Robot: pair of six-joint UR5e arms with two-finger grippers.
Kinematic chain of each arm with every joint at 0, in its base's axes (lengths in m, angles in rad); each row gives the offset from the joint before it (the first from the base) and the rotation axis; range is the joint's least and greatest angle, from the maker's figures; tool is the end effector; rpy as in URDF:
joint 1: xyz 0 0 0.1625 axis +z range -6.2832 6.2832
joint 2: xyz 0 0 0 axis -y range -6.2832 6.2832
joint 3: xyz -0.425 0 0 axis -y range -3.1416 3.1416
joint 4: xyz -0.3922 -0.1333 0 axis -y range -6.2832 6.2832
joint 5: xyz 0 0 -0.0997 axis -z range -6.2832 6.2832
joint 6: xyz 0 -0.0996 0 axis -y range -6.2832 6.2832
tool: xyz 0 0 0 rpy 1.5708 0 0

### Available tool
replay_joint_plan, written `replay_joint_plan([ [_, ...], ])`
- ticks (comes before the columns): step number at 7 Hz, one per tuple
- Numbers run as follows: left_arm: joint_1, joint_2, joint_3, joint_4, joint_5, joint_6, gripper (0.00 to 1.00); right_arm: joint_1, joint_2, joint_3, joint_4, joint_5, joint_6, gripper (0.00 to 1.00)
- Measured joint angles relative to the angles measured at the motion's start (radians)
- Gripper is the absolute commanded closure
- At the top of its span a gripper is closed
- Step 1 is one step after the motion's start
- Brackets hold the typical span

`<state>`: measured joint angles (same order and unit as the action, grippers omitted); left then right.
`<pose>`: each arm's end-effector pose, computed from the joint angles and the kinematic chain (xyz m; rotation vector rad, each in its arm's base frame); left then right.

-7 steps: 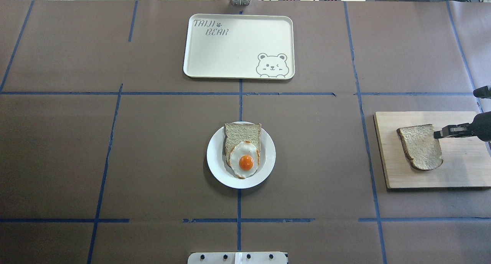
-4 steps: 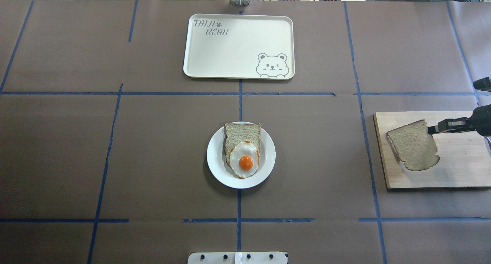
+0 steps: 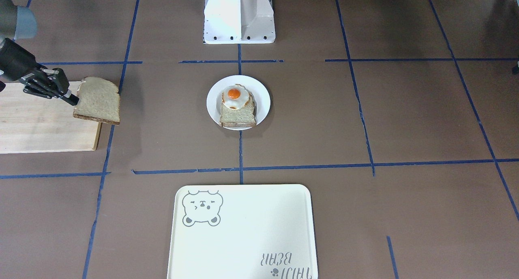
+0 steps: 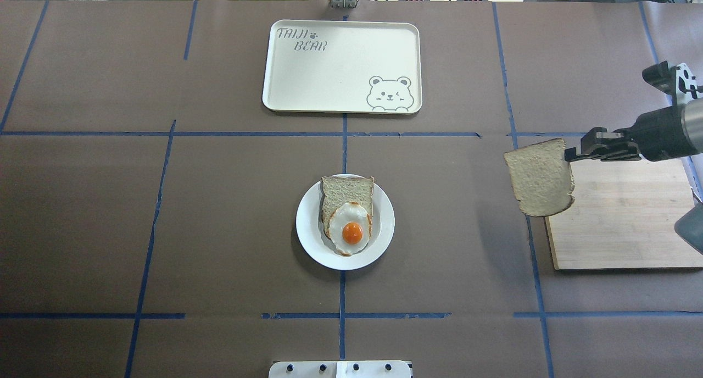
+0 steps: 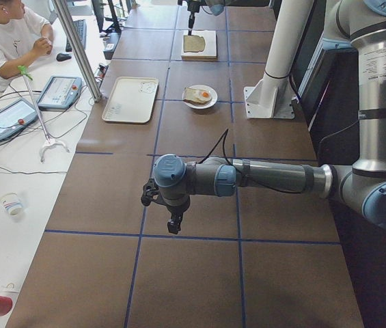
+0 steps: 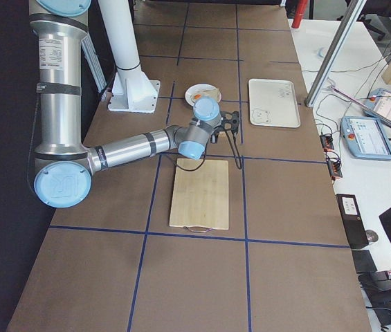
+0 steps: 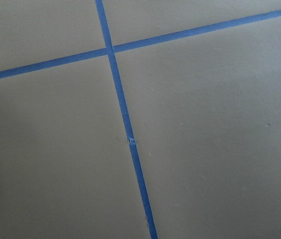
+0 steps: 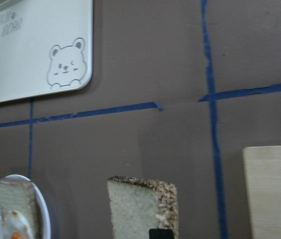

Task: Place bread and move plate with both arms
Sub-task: 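Lift the bread and carry it over the white plate with the right gripper, then lower the bread onto the egg and open the right gripper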

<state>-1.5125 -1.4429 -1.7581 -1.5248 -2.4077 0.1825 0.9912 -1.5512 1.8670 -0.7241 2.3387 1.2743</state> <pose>-0.0337 -0.4406 0.6261 0.0647 0.8365 0.2322 -0.2128 -0.4421 0.4026 0.1185 -1.2771 0.1511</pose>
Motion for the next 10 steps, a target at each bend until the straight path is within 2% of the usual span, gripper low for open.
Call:
replay_joint_plan([
  [2,0.000,-0.003,0.002,0.000,0.000,0.000,0.00,-0.097,0.186,0.034,-0.131,-0.069,0.151,1.00],
  [4,0.000,-0.005,0.007,0.000,-0.001,-0.001,0.00,-0.270,0.339,0.026,-0.257,-0.251,0.201,1.00],
  [6,0.000,-0.005,0.009,0.000,-0.001,-0.001,0.00,-0.399,0.429,-0.030,-0.290,-0.394,0.209,1.00],
  [8,0.000,-0.005,0.008,0.000,-0.001,-0.001,0.00,-0.465,0.485,-0.101,-0.286,-0.470,0.208,1.00],
  [10,0.000,-0.005,0.008,-0.001,-0.001,0.000,0.00,-0.508,0.494,-0.133,-0.282,-0.532,0.207,1.00],
])
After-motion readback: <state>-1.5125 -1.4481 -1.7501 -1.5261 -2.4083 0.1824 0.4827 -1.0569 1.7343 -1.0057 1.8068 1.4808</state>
